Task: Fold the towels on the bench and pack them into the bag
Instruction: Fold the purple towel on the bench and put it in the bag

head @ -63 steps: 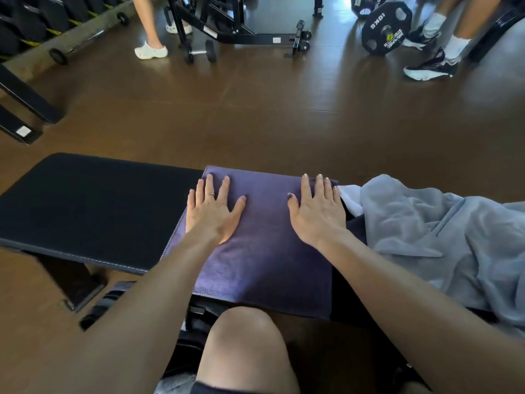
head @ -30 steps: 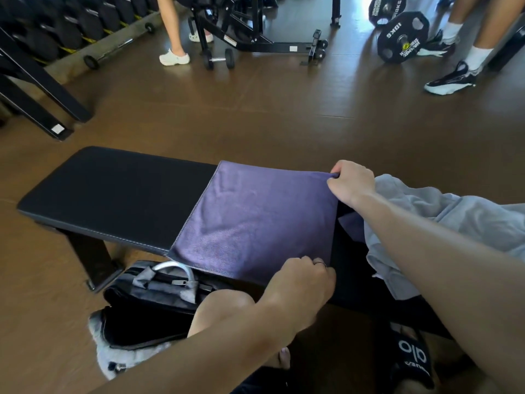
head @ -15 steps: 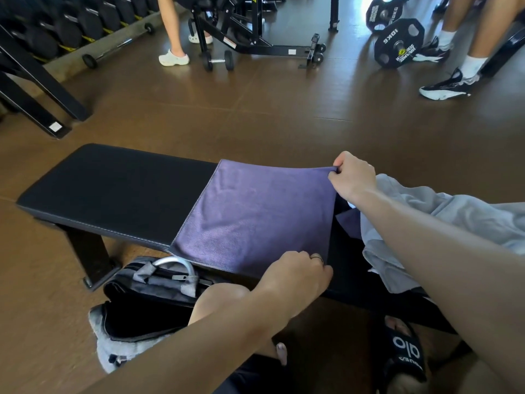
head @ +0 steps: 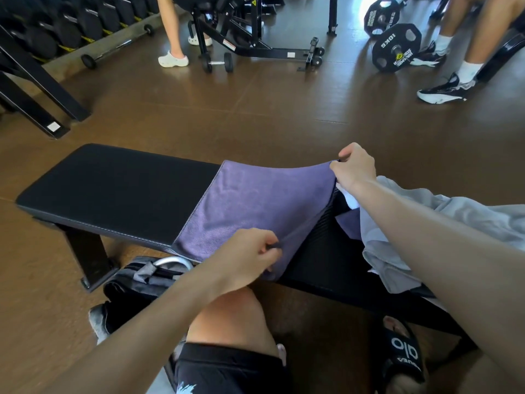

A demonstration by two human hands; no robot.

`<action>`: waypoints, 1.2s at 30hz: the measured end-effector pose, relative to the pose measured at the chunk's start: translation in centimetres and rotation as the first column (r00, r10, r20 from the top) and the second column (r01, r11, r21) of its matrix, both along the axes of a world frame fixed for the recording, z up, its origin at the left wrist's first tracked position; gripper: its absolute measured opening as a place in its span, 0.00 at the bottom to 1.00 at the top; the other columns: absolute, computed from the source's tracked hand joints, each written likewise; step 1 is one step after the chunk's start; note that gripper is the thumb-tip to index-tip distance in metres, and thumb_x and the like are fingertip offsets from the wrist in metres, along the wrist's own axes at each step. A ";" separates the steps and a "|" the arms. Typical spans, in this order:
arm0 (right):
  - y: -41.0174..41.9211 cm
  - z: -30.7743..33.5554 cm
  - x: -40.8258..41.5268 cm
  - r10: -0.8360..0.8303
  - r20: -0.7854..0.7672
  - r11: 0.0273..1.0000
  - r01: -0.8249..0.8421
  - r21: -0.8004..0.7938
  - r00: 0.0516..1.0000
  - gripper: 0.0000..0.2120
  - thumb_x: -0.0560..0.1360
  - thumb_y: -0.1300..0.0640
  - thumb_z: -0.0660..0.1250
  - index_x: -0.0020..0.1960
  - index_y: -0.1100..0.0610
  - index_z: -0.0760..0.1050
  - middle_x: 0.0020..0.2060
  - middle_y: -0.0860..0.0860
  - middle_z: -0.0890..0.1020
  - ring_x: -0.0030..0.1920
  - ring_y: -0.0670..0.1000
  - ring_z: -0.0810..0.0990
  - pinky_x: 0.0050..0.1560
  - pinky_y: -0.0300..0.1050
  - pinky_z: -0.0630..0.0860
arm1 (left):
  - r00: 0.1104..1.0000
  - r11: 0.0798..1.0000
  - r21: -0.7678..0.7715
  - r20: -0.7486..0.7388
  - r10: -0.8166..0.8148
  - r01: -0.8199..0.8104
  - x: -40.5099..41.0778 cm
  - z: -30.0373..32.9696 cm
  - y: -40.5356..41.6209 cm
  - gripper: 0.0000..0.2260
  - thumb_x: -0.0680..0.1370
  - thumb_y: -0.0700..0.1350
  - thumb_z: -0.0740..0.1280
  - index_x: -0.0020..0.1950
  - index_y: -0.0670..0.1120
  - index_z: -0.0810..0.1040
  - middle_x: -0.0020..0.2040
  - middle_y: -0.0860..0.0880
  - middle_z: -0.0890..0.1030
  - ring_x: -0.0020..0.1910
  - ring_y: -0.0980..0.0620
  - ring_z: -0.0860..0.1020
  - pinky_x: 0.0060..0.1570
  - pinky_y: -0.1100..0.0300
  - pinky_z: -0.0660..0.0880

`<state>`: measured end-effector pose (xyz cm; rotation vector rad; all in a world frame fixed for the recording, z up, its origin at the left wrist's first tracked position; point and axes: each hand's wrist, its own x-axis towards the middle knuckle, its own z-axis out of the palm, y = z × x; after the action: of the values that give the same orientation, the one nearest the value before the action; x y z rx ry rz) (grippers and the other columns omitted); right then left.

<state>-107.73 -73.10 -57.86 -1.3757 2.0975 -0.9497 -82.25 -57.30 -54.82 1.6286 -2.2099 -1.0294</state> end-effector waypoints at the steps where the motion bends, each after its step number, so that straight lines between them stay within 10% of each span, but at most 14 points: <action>1: -0.1 0.2 0.2 -0.017 0.044 1.000 0.016 0.014 0.999 0.11 0.73 0.59 0.65 0.55 0.52 0.72 0.46 0.52 0.81 0.43 0.56 0.82 0.47 0.48 0.78 | 0.998 0.999 0.033 -0.038 0.043 -0.041 0.7 0.3 0.0 0.10 0.80 0.41 0.65 0.40 0.42 0.76 0.32 0.51 0.82 0.35 0.57 0.82 0.37 0.64 0.75; 12: -2.9 3.3 5.1 -0.047 0.536 0.999 0.041 0.023 0.843 0.14 0.71 0.70 0.66 0.50 0.54 0.72 0.39 0.58 0.81 0.26 0.50 0.81 0.28 0.40 0.75 | 0.906 0.932 0.120 -0.221 0.360 -0.341 7.3 1.8 0.2 0.05 0.79 0.40 0.68 0.46 0.43 0.83 0.40 0.45 0.86 0.43 0.53 0.86 0.47 0.53 0.84; 19: -5.4 5.6 10.9 0.228 0.652 0.972 -0.213 -0.104 0.723 0.11 0.72 0.72 0.68 0.45 0.59 0.71 0.43 0.62 0.80 0.39 0.58 0.85 0.45 0.46 0.83 | 0.820 0.860 0.196 -0.262 0.508 -0.470 10.0 1.6 1.1 0.01 0.79 0.38 0.69 0.48 0.41 0.79 0.40 0.44 0.86 0.42 0.51 0.87 0.50 0.49 0.83; 24: -6.7 3.7 14.9 0.411 0.185 0.911 -0.412 -0.037 0.893 0.14 0.66 0.67 0.76 0.45 0.53 0.78 0.47 0.54 0.84 0.45 0.51 0.86 0.53 0.47 0.82 | 0.719 0.761 0.303 -0.258 0.645 -0.574 12.3 -0.2 1.4 0.02 0.79 0.37 0.69 0.51 0.39 0.78 0.42 0.43 0.87 0.41 0.48 0.87 0.47 0.51 0.84; 27: -7.0 2.4 16.8 0.442 0.097 0.897 -0.436 -0.077 0.892 0.13 0.73 0.69 0.63 0.44 0.52 0.76 0.42 0.53 0.84 0.34 0.48 0.85 0.41 0.41 0.81 | 0.694 0.726 0.330 -0.234 0.682 -0.603 13.4 -1.2 1.3 0.03 0.79 0.37 0.70 0.52 0.41 0.79 0.40 0.44 0.87 0.41 0.48 0.87 0.44 0.54 0.83; 36: -8.8 -1.3 19.1 0.457 -0.277 0.870 -0.490 -0.060 0.845 0.10 0.77 0.60 0.60 0.50 0.50 0.79 0.48 0.48 0.84 0.53 0.54 0.78 0.51 0.46 0.74 | 0.688 0.706 0.343 -0.196 0.699 -0.620 14.7 -2.6 0.2 0.01 0.79 0.37 0.69 0.50 0.42 0.80 0.39 0.45 0.87 0.40 0.49 0.87 0.45 0.54 0.83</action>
<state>-88.60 -81.93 -59.13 -2.0573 1.7390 -0.7346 -67.56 -57.15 -57.40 1.9731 -1.1355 -1.2429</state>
